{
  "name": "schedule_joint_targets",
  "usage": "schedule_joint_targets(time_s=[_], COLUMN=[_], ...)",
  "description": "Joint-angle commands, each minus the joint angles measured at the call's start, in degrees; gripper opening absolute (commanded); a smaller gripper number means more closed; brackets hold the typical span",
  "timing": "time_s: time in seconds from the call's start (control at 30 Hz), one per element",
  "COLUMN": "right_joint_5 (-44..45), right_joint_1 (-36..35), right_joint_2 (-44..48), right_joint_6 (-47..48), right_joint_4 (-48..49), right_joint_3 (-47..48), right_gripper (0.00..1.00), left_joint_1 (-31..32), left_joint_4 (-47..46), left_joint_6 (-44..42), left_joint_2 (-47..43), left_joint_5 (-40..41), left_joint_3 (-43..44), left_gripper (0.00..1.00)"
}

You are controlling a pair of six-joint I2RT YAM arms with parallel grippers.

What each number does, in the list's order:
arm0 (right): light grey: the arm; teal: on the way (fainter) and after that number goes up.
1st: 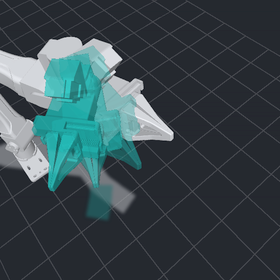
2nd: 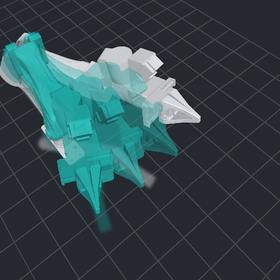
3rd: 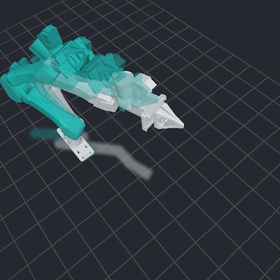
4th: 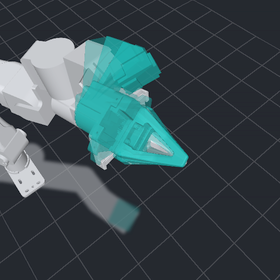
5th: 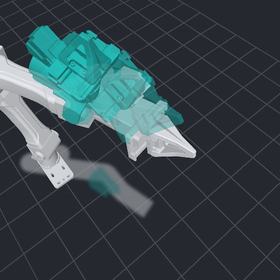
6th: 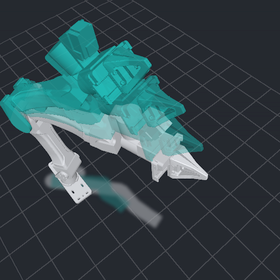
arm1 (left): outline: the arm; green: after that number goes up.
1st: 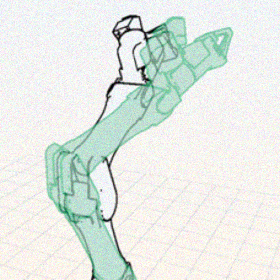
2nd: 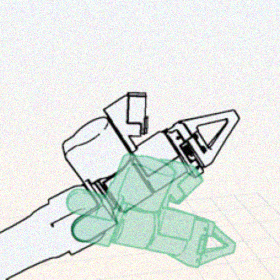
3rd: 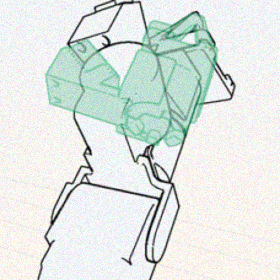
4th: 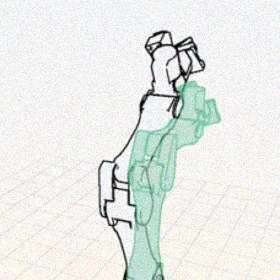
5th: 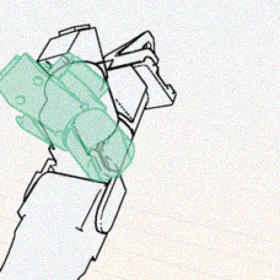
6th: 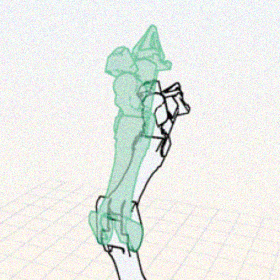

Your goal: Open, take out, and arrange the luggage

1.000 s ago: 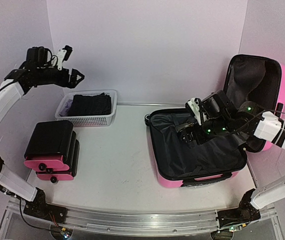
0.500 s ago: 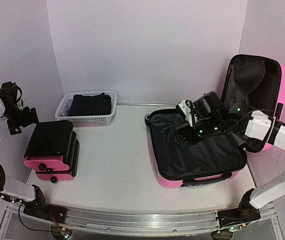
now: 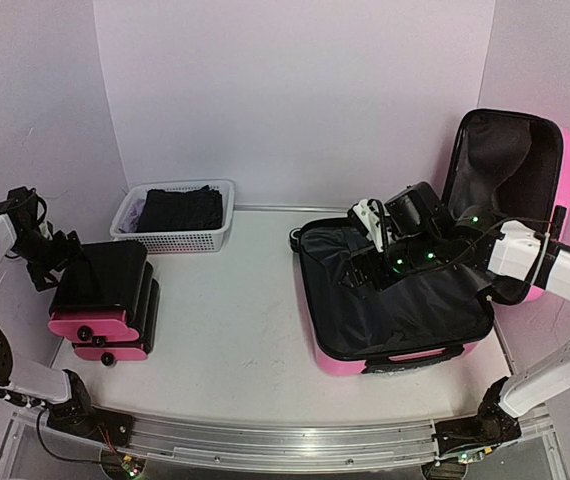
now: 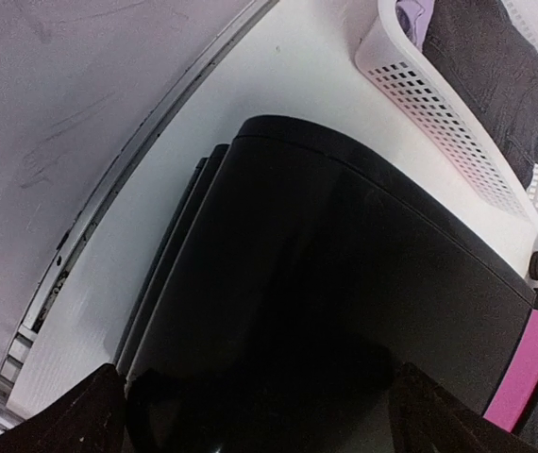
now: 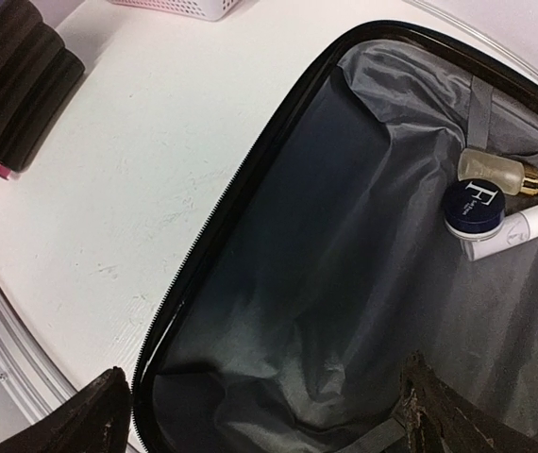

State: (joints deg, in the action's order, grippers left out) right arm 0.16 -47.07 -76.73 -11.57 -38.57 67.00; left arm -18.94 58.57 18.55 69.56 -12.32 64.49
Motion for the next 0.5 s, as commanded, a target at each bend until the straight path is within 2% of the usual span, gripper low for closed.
schedule_joint_targets(time_s=[0.0, 0.33, 0.47], right_joint_5=[-1.46, -3.23, -3.89], right_joint_1=[-0.25, -0.23, -0.42], right_joint_2=[0.17, -2.13, -4.27], right_joint_6=[0.07, -0.16, -1.35], right_joint_4=[2.84, 4.45, 5.69], right_joint_3=[1.46, 2.22, 2.87], right_gripper=[0.98, 0.98, 0.98], left_joint_1=[-0.15, 0.97, 7.25], left_joint_4=[-2.53, -4.33, -4.83], left_joint_6=[1.86, 11.73, 15.5], left_joint_2=[0.19, -7.87, -11.09], left_joint_5=[-9.87, -24.31, -23.72], left_joint_3=[-3.09, -11.8, -13.43], left_gripper=[0.93, 0.92, 0.92])
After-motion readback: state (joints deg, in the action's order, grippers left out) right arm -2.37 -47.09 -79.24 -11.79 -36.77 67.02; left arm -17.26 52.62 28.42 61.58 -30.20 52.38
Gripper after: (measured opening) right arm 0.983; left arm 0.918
